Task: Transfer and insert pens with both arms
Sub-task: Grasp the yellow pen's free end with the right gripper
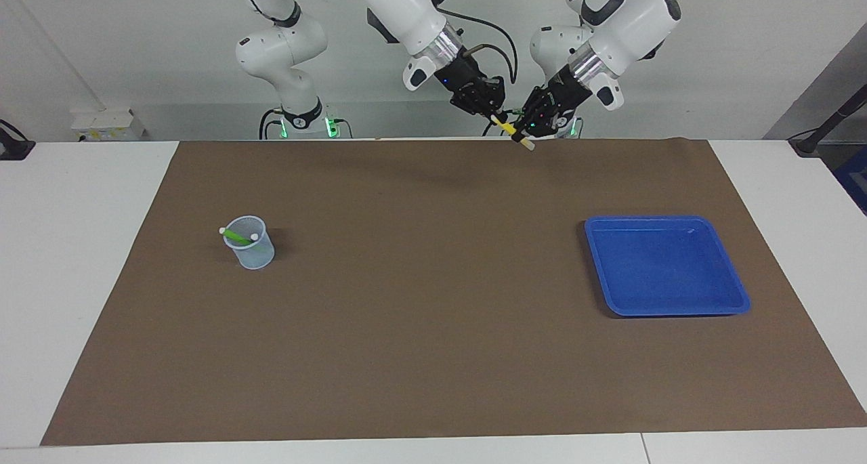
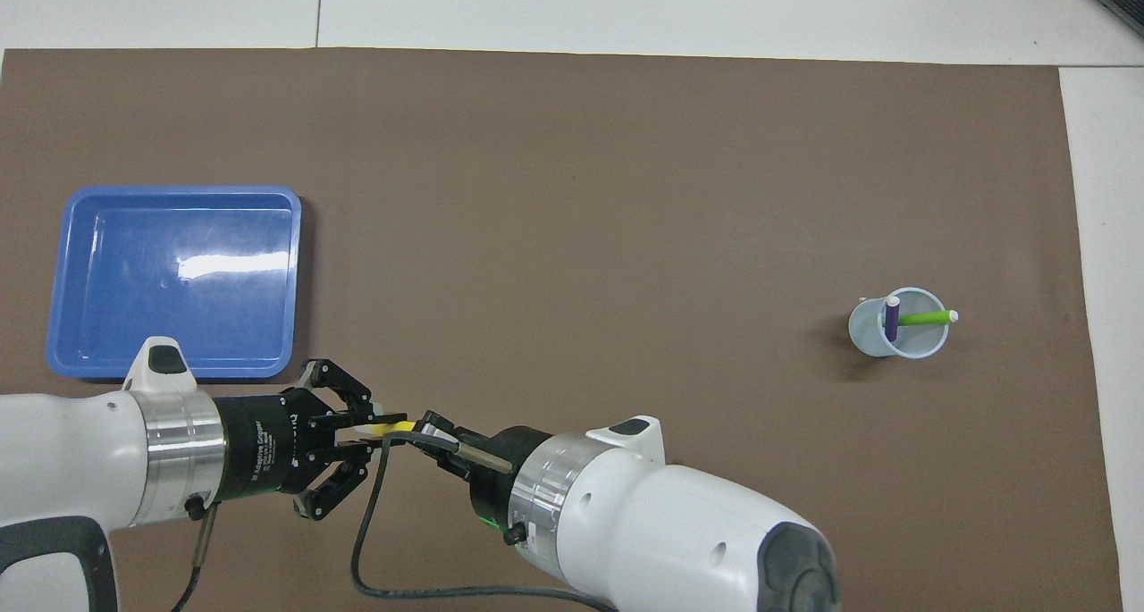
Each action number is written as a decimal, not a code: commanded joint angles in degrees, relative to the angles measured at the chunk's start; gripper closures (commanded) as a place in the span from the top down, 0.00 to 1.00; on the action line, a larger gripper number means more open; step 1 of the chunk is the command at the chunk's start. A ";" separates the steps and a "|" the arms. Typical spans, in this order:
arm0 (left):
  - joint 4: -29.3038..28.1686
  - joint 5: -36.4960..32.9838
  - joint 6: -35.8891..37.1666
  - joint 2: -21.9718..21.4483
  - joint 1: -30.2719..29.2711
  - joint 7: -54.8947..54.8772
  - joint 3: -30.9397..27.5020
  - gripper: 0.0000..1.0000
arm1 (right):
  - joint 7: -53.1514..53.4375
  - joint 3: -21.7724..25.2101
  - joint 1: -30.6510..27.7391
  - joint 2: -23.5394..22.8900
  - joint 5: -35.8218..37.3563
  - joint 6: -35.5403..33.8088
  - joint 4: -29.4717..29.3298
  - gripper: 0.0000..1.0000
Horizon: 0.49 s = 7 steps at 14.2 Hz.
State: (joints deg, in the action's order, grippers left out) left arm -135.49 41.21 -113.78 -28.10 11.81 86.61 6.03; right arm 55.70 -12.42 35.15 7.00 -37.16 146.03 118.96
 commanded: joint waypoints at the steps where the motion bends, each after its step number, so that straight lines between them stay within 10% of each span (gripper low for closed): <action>1: -1.79 0.63 -0.66 -2.14 1.03 0.57 -0.41 0.00 | -1.29 -0.06 -0.17 0.12 -1.43 1.01 0.83 0.00; 3: -1.79 0.63 -0.66 -2.14 1.03 0.22 -0.50 0.00 | -1.29 -0.06 -0.17 0.12 -1.43 1.01 0.83 0.00; 4: -1.70 0.63 -0.57 -2.14 1.11 -0.13 -0.50 0.27 | -1.29 -0.06 -0.26 0.12 -1.43 1.01 0.83 0.00; 5: -1.70 0.54 -0.74 -2.14 1.11 -0.22 -0.41 0.78 | -1.38 -0.06 -0.43 0.04 -1.43 0.92 0.83 0.00; 6: -1.70 0.54 -0.66 -2.14 1.11 -0.31 -0.41 1.00 | -2.08 -0.06 -0.69 -0.05 -1.43 0.84 0.75 0.00; 7: -1.70 0.54 -0.57 -2.14 1.11 -0.31 -0.41 1.00 | -3.39 -0.06 -0.96 -0.05 -1.43 0.31 0.66 0.00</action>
State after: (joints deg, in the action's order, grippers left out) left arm -135.50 41.22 -113.78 -28.19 11.82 86.49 6.14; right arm 55.39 -12.29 34.95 6.87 -37.16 146.06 119.14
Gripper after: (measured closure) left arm 0.559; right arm 0.819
